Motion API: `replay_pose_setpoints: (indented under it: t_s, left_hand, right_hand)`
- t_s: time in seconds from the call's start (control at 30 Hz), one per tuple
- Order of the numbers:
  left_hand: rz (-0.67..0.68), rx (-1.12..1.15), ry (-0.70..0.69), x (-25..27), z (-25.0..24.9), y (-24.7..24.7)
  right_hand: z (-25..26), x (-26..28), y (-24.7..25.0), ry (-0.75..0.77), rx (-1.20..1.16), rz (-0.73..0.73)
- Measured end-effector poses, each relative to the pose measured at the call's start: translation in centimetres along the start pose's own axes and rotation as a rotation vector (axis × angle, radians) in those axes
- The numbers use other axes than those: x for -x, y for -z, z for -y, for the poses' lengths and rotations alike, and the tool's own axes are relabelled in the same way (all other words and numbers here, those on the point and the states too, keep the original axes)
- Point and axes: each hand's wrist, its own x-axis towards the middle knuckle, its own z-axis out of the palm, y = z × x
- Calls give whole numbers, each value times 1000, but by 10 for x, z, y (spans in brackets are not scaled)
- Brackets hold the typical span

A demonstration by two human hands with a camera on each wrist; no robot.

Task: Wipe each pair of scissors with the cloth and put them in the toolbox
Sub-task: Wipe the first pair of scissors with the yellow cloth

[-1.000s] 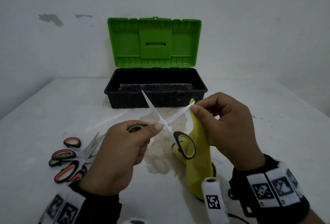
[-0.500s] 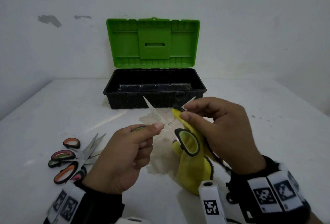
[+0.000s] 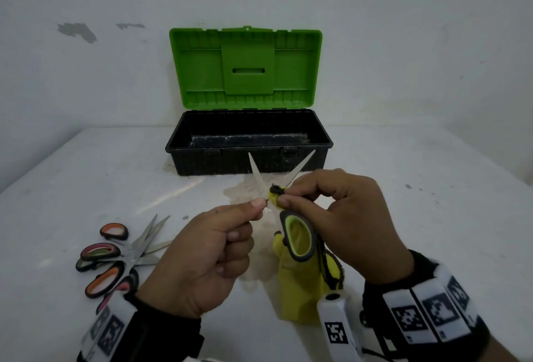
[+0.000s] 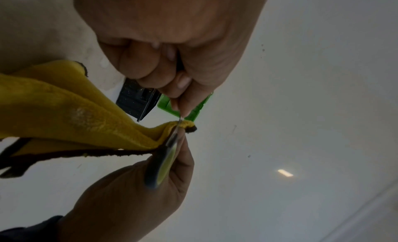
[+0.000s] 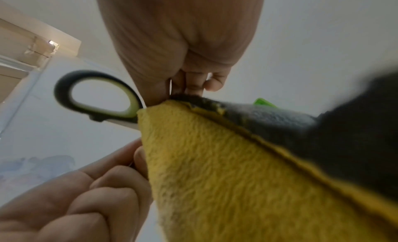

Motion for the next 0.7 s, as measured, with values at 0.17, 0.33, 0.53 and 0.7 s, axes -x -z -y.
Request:
replay_pose_setpoints:
  t_s: [0.17,0.33,0.53,0.7]
  left_hand:
    - [-23,-47,-57,1,1,2]
    - [-30,-75,-68,0,1,4]
    - [-49,-95,-65,-2,6,7]
    - [-72,-196,-135,-1,3,14]
  right_hand:
    - [-5,-2,2,-126,-115,-57]
    - [-13,-9,9,-203,-169,-123]
    - [-27,-14,16,-323,-178,-232]
    - [-38,-14,30,-416,-206,-362]
